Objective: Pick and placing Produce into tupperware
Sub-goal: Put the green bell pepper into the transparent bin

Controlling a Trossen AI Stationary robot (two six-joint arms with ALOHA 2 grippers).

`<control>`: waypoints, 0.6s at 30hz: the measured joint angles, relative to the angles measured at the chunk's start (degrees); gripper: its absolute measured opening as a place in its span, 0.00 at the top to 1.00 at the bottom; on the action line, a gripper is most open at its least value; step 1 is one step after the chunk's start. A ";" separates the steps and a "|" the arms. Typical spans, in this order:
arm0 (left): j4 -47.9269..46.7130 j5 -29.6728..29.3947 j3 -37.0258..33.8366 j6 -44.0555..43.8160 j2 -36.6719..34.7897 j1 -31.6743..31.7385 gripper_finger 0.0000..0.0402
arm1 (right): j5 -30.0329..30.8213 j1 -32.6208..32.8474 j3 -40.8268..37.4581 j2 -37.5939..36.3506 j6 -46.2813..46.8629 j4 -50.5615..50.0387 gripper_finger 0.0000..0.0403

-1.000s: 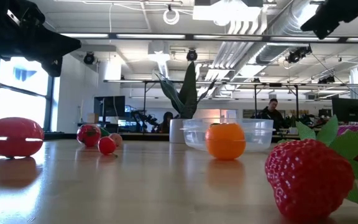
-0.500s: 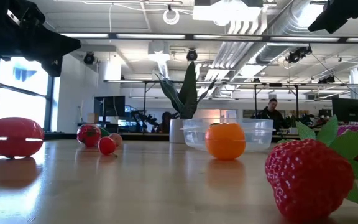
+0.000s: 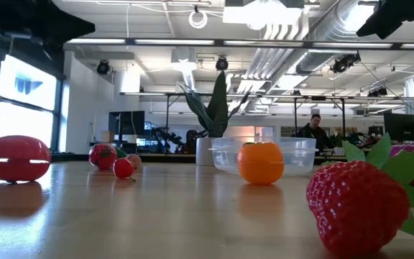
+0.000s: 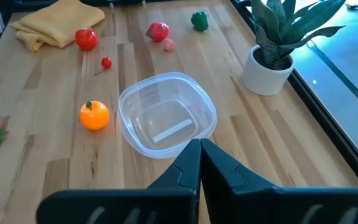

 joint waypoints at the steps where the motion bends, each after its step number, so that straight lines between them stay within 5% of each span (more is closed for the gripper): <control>1: -2.01 -1.46 3.04 0.10 1.85 0.00 0.99 | 0.00 0.00 0.00 0.00 -0.07 0.00 1.00; 13: -43.46 -8.76 44.36 -4.12 38.22 0.64 0.99 | 0.02 0.00 -0.02 0.00 -0.11 0.00 1.00; 18: -60.77 -5.30 59.64 -6.42 55.31 10.19 0.99 | 0.02 0.00 -0.02 0.00 -0.11 0.00 1.00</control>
